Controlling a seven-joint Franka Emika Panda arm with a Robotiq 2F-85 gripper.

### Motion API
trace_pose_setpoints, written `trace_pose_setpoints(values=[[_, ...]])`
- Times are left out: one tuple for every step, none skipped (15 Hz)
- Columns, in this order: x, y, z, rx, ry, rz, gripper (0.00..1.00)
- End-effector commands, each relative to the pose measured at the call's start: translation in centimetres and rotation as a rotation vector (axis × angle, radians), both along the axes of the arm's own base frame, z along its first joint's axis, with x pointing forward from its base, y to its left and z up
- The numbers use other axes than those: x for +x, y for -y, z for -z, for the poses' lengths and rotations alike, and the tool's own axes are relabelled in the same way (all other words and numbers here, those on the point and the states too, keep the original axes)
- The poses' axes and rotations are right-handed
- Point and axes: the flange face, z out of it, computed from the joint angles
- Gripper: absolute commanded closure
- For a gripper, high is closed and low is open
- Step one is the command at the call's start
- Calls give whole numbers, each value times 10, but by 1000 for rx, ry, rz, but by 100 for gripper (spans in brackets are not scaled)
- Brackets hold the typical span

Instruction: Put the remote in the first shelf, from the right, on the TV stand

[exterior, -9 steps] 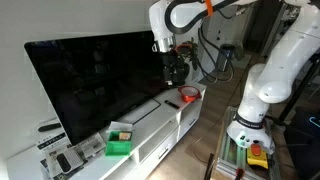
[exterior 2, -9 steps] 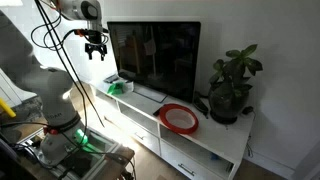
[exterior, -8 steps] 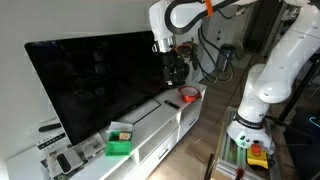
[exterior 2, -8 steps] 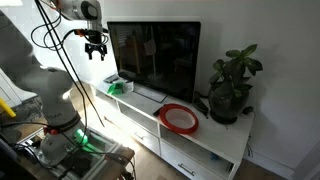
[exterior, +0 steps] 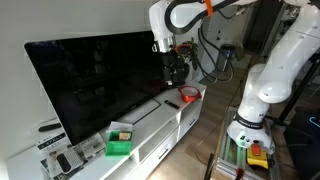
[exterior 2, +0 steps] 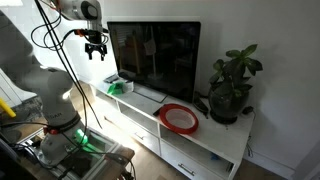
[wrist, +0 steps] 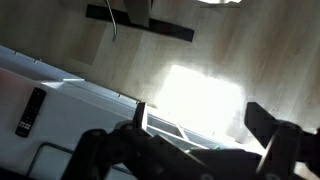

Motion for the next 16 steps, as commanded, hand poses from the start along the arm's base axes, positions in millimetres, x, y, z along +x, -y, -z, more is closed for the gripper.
trace_pose_setpoints(values=[[7,10,8,-3,-13,25,0],[12,25,18,-35,-28,11,0],[15,39,29,-26,-28,-44,0],[18,54,41,-64,-34,-38,0],[20,71,56,-63,-49,-52,0],[23,85,69,-82,-54,-60,0],[27,102,83,-91,-47,-70,0],[30,115,95,-88,-38,-65,0],[34,129,108,-71,-14,-35,0],[41,145,120,-15,34,57,0],[44,155,130,-13,65,95,0],[47,169,142,-5,79,138,0],[44,153,126,-34,52,78,0],[46,164,136,-28,64,107,0],[47,170,143,-26,64,124,0],[47,172,146,-25,63,130,0]])
